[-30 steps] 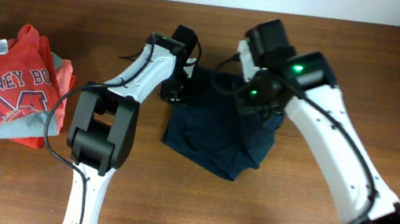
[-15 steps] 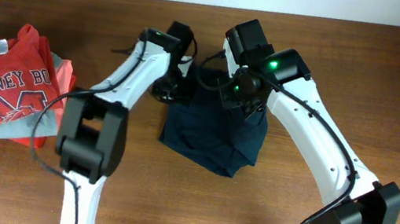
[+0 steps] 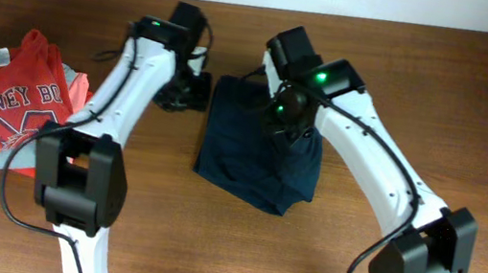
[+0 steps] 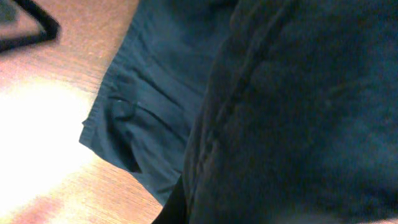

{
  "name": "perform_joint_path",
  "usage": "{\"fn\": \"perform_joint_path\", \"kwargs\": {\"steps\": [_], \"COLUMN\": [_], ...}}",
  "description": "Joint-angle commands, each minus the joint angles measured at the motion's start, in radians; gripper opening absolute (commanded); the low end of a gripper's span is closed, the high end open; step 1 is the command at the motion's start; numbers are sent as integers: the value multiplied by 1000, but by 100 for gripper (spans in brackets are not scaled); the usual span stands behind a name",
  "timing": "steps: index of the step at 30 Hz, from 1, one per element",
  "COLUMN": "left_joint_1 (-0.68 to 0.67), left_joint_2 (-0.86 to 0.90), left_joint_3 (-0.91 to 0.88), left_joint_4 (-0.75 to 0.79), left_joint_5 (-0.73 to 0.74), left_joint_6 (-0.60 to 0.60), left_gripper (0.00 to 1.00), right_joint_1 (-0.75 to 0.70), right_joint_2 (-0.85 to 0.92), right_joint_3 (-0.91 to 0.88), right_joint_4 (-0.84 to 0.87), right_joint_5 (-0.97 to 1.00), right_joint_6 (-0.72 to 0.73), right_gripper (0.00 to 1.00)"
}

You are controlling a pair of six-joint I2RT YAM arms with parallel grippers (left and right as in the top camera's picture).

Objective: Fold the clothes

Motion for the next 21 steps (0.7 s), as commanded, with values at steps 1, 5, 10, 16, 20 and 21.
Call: {"fn": "perform_joint_path", "kwargs": {"steps": [1, 5, 10, 16, 20, 21], "left_joint_1": [102, 207, 312, 341, 335, 335], "left_joint_2": [-16, -16, -16, -16, -16, -16], "left_joint_3": [-3, -3, -3, -3, -3, -3], "left_joint_4": [-3, -11, -25, -23, -21, -21], "left_joint_5": [-29, -28, 12, 14, 14, 14], "left_joint_6": [13, 13, 13, 13, 14, 14], "left_gripper": [43, 43, 43, 42, 42, 43], "right_joint_1": [42, 57, 78, 101, 118, 117], "right_joint_2": [23, 30, 58, 108, 119, 119], "right_joint_3": [24, 23, 23, 23, 23, 23], "right_joint_4": [23, 48, 82, 166, 199, 197], "right_joint_5": [-23, -36, -41, -229, -390, -380], "right_joint_6": [13, 13, 13, -37, -187, -183], "right_gripper": [4, 4, 12, 41, 70, 71]}}
